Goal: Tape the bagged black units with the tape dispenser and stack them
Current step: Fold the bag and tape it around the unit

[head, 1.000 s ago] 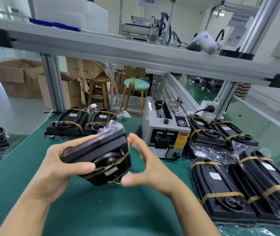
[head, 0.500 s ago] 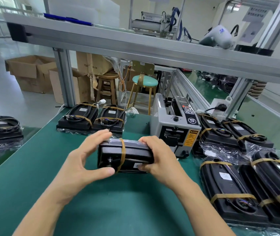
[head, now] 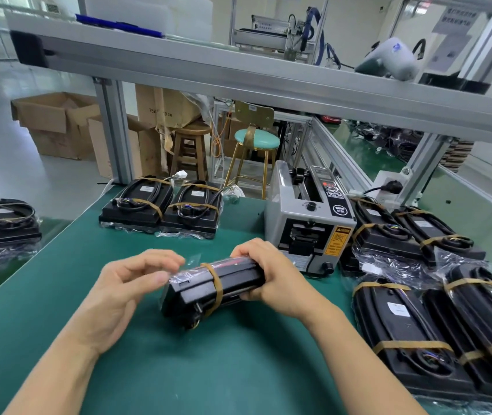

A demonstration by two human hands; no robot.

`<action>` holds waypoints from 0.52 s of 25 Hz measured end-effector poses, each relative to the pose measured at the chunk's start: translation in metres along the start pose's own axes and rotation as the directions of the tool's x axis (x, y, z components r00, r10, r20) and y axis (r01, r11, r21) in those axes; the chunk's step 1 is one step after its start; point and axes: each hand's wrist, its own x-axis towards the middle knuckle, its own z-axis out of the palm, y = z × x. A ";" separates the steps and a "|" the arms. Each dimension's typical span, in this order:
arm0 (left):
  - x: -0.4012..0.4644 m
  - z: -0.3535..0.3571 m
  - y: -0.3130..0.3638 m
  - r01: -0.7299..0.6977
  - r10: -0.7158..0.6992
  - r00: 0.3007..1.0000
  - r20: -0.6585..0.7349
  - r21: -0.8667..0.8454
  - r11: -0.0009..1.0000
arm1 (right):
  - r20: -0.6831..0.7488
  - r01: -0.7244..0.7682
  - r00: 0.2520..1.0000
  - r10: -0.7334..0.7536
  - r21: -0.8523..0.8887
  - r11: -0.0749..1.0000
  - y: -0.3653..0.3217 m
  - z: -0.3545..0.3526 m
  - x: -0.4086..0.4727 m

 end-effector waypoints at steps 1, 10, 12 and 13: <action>0.003 0.000 0.001 -0.032 0.035 0.997 -0.073 0.033 0.999 | -0.003 -0.006 1.000 0.006 0.002 1.000 0.001 0.000 0.000; 0.004 -0.001 0.013 -0.127 0.122 0.992 0.045 0.151 0.980 | -0.005 -0.030 1.000 0.030 0.035 0.999 -0.003 0.000 0.001; -0.001 -0.003 0.015 -0.131 0.111 0.989 0.093 0.250 0.959 | -0.015 -0.042 0.999 0.043 0.051 0.998 -0.003 0.000 0.002; -0.003 -0.002 0.014 -0.155 0.156 0.988 0.018 0.297 0.942 | -0.015 -0.044 0.999 0.045 0.053 0.998 -0.002 0.000 0.002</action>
